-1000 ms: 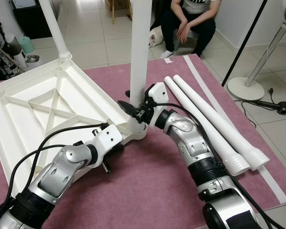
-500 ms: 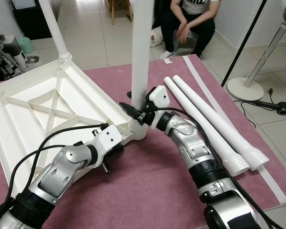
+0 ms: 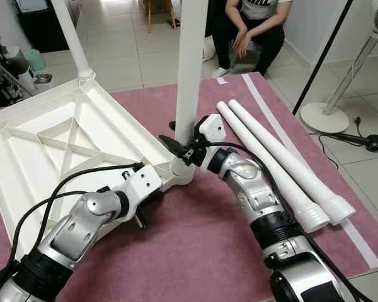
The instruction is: Building children table
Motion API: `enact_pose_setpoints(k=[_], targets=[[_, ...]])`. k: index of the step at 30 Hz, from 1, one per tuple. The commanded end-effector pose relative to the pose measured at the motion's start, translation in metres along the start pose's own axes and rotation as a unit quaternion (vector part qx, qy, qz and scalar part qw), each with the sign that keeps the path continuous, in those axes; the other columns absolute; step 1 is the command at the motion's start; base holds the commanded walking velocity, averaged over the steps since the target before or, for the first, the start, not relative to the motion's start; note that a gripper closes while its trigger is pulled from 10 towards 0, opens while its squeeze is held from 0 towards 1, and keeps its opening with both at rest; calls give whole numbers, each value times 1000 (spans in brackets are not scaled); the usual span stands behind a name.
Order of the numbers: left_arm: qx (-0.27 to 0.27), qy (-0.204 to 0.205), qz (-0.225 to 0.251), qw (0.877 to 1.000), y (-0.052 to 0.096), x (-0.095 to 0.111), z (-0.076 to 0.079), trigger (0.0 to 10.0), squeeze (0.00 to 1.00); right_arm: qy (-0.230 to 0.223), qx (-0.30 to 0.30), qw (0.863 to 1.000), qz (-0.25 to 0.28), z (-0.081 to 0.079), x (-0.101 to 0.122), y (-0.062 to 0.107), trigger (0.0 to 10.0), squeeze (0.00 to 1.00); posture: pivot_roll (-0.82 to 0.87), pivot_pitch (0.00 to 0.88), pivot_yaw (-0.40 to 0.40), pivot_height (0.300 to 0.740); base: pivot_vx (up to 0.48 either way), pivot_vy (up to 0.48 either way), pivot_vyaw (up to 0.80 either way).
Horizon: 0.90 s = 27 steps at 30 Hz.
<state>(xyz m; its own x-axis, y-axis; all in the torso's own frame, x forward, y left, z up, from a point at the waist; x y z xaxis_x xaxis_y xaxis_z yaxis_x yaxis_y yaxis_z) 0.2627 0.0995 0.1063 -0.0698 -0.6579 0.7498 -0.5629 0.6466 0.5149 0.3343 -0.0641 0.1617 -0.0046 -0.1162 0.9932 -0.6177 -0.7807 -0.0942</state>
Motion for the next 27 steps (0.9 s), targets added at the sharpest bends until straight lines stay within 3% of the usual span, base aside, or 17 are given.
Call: enact_pose_setpoints(k=[1,5,8,15,27], targets=[[27,-21,-25,999,5,-7,-10,10000,0,-45,-9,997,-64,3,-28,5,10000,0,70,0,88,740,0,0,0],[30,-20,-25,999,5,-6,-10,10000,0,-41,-22,996,-70,5,-29,4,10000,0,72,0,82,740,0,0,0],[37,-16,-23,999,6,-5,-12,10000,0,-11,-77,994,-77,6,-36,3,10000,0,70,0,79,740,0,0,0],[38,-17,-19,999,4,-2,-13,10000,0,36,-122,988,-90,3,-43,2,10000,0,63,1,83,740,0,0,0],[40,-18,-19,999,2,-2,-15,10000,0,46,-212,974,-66,-3,-54,8,10000,0,52,0,81,740,0,0,0]])
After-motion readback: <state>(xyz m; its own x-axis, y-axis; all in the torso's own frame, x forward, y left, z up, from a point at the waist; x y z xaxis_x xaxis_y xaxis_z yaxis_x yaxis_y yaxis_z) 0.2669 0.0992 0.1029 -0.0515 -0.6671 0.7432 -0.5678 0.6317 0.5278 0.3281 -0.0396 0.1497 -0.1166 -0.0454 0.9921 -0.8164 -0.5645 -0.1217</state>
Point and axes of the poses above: a point about 5 cm out from each wrist's last joint towards the gripper, its own y axis pointing back from the gripper into the wrist, its own x axis along the axis of the wrist's last joint, z = x × y, the point moved 1 cm from there along -y, pointing out of the wrist towards the gripper, and after that the axes turned 11 degrees about -y, right-handed, at the moved point
